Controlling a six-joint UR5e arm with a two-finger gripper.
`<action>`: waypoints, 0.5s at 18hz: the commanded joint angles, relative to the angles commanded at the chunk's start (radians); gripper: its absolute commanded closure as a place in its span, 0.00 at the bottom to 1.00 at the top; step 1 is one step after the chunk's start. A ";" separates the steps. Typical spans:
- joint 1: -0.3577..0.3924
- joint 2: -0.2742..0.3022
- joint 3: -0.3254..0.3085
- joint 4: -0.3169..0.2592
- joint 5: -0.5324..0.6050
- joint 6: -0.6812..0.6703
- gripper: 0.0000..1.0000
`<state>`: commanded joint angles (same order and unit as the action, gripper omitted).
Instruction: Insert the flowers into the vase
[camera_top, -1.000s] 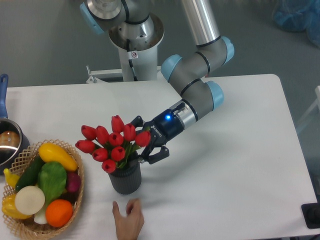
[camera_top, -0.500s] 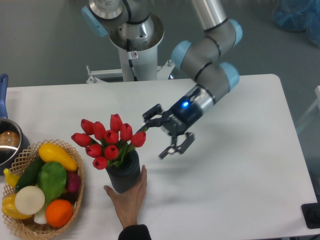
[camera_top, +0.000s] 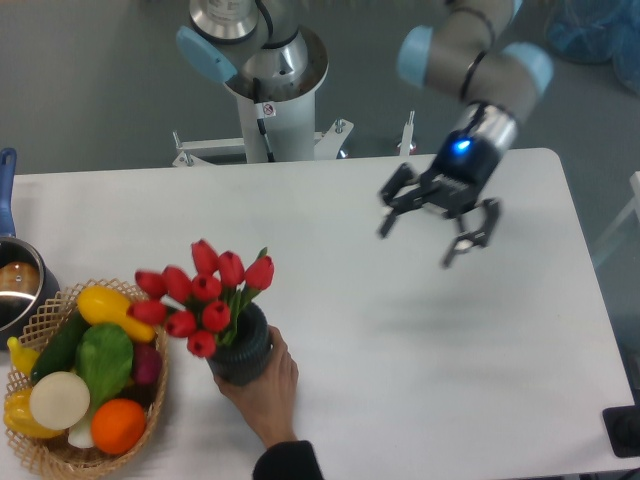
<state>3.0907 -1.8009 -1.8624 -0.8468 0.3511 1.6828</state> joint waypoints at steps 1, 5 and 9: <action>0.029 0.002 0.015 0.002 0.012 -0.002 0.00; 0.114 0.017 0.055 0.005 0.167 -0.005 0.00; 0.181 0.044 0.109 0.000 0.444 -0.003 0.00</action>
<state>3.2718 -1.7565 -1.7533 -0.8468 0.7953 1.6797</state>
